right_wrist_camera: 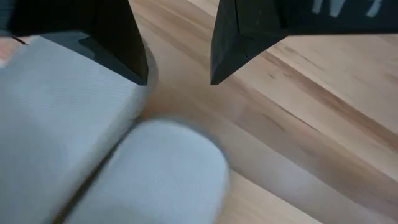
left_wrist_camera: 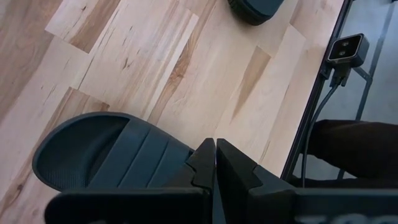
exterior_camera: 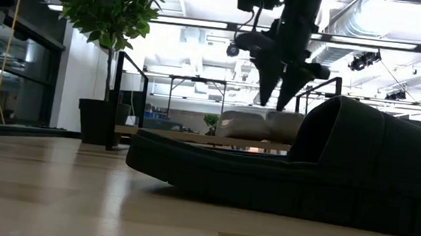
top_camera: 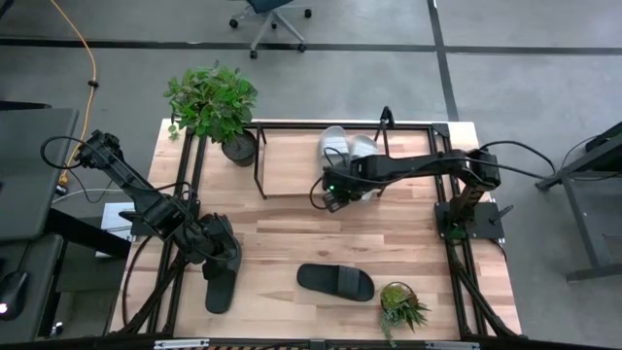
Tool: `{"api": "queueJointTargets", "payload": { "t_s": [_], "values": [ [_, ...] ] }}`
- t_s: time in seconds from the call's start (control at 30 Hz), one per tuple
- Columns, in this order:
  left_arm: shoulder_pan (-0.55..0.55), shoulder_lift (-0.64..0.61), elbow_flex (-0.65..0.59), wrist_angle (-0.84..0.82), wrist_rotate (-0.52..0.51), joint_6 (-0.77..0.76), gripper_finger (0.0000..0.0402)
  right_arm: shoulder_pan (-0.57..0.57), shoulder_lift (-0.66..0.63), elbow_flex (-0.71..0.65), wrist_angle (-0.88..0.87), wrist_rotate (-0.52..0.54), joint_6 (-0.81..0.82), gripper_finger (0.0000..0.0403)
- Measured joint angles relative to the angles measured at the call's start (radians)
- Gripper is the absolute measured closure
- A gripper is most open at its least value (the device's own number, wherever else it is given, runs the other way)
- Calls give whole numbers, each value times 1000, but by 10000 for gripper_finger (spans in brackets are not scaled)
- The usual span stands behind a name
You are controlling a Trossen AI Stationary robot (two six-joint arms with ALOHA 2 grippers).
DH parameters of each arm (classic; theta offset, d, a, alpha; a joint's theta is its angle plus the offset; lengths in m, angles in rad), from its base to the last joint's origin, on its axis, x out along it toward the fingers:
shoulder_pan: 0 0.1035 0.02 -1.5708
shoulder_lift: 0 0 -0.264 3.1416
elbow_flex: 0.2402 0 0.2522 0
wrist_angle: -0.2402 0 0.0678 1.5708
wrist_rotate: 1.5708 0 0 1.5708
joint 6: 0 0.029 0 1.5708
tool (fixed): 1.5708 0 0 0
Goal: Pick and place slides into the shelf
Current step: Adjust the slippers on the shelf
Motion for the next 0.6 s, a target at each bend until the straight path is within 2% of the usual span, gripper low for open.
{"api": "queueJointTargets", "payload": {
  "t_s": [0.27,0.33,0.6],
  "values": [
    [0,0,0,0,0,1,396,13,0,0,-33,44,6,238],
    [0,0,0,0,0,1,396,19,-1,0,-4,19,-2,238],
    [0,0,0,0,0,3,396,54,-16,2,17,-195,-34,238]
  ]
}}
